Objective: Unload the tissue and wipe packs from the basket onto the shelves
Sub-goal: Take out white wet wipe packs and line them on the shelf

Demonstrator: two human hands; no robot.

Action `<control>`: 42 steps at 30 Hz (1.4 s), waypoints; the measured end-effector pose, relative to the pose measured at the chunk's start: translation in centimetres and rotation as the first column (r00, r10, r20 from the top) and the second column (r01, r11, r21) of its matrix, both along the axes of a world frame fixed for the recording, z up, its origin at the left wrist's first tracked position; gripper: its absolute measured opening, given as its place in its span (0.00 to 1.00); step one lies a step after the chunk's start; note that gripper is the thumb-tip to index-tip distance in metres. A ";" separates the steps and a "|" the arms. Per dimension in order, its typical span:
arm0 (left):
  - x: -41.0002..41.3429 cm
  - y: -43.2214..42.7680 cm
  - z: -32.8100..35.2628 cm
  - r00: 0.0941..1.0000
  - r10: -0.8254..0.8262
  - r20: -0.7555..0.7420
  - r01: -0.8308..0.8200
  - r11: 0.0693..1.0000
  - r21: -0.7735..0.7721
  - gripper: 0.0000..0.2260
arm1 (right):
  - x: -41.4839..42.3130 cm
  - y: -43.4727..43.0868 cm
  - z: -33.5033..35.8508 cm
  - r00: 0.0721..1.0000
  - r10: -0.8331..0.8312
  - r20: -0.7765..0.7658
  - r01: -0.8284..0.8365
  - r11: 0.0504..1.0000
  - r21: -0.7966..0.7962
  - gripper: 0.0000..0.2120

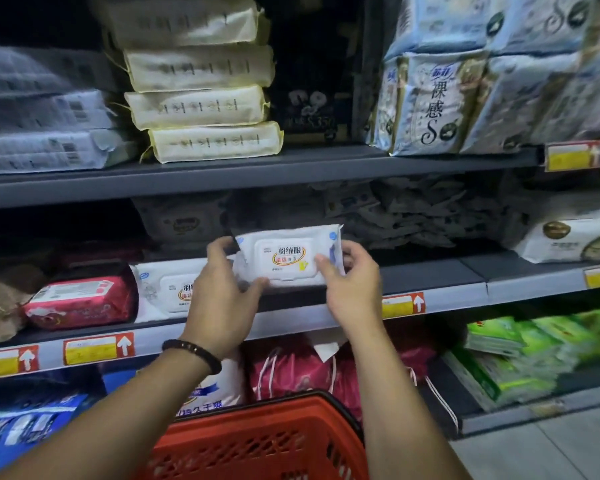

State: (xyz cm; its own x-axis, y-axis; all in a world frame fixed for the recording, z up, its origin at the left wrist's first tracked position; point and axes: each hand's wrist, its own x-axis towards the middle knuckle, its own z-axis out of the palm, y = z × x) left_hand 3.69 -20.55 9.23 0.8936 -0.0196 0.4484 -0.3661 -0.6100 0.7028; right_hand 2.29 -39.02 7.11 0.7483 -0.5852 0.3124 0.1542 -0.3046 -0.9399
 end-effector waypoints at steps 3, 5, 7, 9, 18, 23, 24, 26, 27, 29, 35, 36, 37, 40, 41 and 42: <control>0.4 0.3 -1.4 0.994 -0.039 0.103 0.012 0.967 0.253 0.34 | 0.5 -0.2 -1.1 0.989 -0.092 -0.116 0.078 0.990 -0.119 0.09; -0.2 0.2 -2.4 0.984 -0.002 0.180 -0.088 0.865 0.493 0.35 | 0.6 -0.9 -1.4 0.973 -0.144 -0.178 0.107 0.974 -0.199 0.09; -1.1 -0.4 -3.0 0.976 0.018 0.215 -0.147 0.783 0.604 0.40 | 0.6 -1.1 -1.6 0.959 -0.188 -0.214 0.137 0.964 -0.230 0.09; -1.4 -0.8 -3.9 0.968 -0.036 0.247 -0.140 0.740 0.658 0.43 | 0.8 -1.0 -2.2 0.943 -0.235 -0.235 0.173 0.950 -0.259 0.11; -0.2 -2.1 -4.7 0.976 -0.189 0.104 0.014 0.537 0.844 0.50 | 0.8 -0.8 -2.3 0.895 -0.359 -0.263 0.298 0.922 -0.246 0.13; -0.7 -1.7 -3.2 0.984 -0.172 0.050 0.031 0.435 0.900 0.50 | -0.4 -0.4 -1.6 0.903 -0.314 -0.294 0.224 0.927 -0.300 0.14; -0.8 -1.5 -2.7 0.984 -0.177 0.031 0.051 0.440 0.896 0.49 | -0.8 -0.3 -1.7 0.902 -0.319 -0.292 0.219 0.919 -0.327 0.14; -1.6 -0.7 -1.6 0.978 -0.208 -0.005 0.103 0.461 0.881 0.45 | -2.0 0.3 -1.9 0.905 -0.342 -0.253 0.225 0.890 -0.397 0.16; -2.1 0.0 -1.2 0.972 -0.236 -0.016 0.127 0.463 0.877 0.43 | -2.8 0.6 -2.1 0.921 -0.329 -0.210 0.220 0.882 -0.417 0.16; -3.2 2.0 -1.0 0.952 -0.306 -0.010 0.159 0.466 0.870 0.37 | -4.3 1.3 -2.9 0.962 -0.237 -0.134 0.161 0.891 -0.424 0.12; -7.4 9.6 -5.2 0.829 -0.340 -0.445 0.554 0.382 0.740 0.20 | -9.1 5.2 -8.3 0.810 -0.010 -0.587 -0.414 0.699 -0.583 0.05; -8.1 10.6 -6.4 0.784 -0.322 -0.531 0.620 0.364 0.695 0.17 | -9.6 6.1 -9.5 0.727 0.000 -0.687 -0.540 0.618 -0.571 0.06; -8.5 11.6 -7.7 0.742 -0.305 -0.597 0.670 0.345 0.658 0.14 | -10.0 7.1 -10.8 0.648 0.003 -0.762 -0.643 0.538 -0.545 0.07; -8.9 13.0 -10.3 0.634 -0.203 -0.747 0.772 0.223 0.595 0.15 | -11.3 9.8 -14.8 0.390 -0.007 -0.921 -0.837 0.415 -0.357 0.12; -8.7 13.1 -10.8 0.592 -0.154 -0.791 0.805 0.166 0.570 0.17 | -11.5 10.8 -16.2 0.328 -0.009 -0.945 -0.872 0.383 -0.306 0.15; -8.3 13.0 -10.9 0.554 -0.091 -0.827 0.831 0.116 0.544 0.19 | -11.8 11.6 -17.8 0.251 -0.020 -0.968 -0.904 0.353 -0.241 0.16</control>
